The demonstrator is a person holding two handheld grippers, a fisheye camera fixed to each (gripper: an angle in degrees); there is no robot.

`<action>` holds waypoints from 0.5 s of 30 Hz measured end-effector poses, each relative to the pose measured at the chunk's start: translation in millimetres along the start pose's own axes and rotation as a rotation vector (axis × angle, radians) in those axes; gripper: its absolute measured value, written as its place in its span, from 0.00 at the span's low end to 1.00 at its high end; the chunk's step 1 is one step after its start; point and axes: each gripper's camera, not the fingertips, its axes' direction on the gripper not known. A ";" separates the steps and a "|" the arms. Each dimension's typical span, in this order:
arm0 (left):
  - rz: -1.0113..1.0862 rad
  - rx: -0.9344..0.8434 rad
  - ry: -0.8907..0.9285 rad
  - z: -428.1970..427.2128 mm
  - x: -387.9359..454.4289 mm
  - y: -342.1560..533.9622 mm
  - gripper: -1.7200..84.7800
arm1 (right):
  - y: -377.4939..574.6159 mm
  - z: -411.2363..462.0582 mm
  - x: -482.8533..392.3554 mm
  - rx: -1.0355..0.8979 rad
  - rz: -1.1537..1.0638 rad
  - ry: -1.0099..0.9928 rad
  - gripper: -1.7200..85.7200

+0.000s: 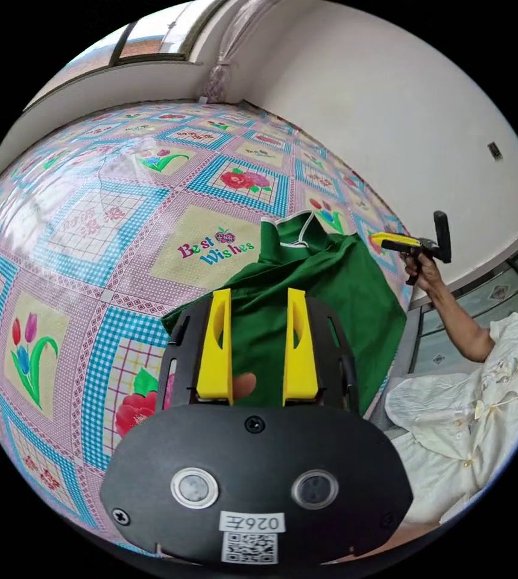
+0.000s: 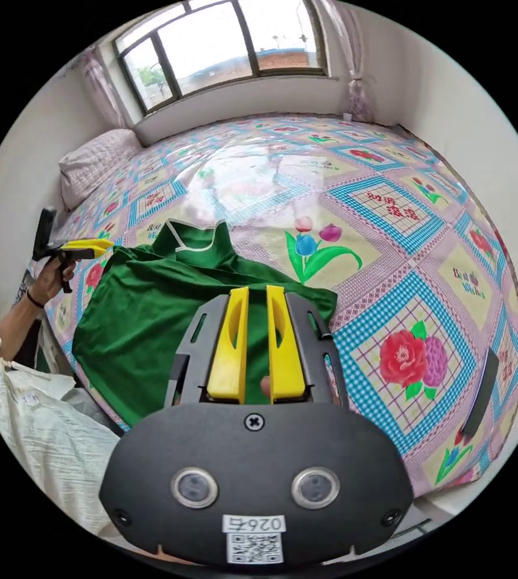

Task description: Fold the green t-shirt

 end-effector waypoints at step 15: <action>0.214 -0.304 -0.164 80.7 57.4 -50.9 0.16 | -21.1 126.2 -30.2 -0.297 -0.364 0.048 0.04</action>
